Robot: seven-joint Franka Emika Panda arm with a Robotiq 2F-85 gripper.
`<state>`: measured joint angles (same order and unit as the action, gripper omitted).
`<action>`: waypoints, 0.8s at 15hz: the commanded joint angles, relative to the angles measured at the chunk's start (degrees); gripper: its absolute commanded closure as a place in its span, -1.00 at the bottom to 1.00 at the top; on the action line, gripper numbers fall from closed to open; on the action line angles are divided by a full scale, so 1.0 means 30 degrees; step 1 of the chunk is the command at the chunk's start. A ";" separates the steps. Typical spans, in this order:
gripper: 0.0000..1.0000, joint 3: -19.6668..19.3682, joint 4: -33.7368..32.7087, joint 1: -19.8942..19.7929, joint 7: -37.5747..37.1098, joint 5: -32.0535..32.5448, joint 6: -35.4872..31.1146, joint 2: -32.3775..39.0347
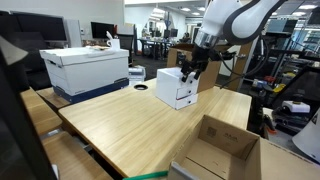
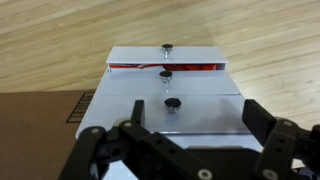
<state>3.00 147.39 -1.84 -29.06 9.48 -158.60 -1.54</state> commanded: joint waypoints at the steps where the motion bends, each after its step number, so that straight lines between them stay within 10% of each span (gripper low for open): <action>1: -1.00 0.0073 -0.0460 0.0547 0.0616 -0.0030 0.2623 -0.0758; 12: -1.00 0.0148 -0.0691 0.1227 0.4534 -0.1368 0.7639 -0.3285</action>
<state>3.69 144.05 1.58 -19.30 7.56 -138.09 -8.35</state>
